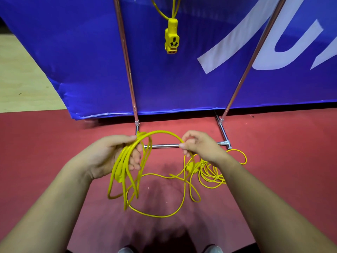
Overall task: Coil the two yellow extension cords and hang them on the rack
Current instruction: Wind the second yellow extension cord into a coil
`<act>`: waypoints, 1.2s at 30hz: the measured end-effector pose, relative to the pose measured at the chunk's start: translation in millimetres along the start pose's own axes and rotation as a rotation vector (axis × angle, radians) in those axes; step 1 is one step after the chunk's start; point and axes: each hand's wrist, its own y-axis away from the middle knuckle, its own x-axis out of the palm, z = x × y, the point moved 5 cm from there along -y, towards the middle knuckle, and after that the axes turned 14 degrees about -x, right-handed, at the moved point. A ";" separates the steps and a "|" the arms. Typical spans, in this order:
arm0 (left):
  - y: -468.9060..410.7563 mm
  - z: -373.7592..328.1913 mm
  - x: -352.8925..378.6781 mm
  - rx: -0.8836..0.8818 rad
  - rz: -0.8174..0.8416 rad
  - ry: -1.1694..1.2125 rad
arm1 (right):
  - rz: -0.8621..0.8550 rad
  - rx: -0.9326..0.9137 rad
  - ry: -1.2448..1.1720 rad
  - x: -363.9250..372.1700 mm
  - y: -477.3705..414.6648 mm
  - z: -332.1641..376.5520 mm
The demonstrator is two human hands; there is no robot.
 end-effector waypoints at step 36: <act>13.4 -21.2 9.3 0.233 0.149 0.225 | -0.031 0.191 0.563 -27.0 -5.0 -108.6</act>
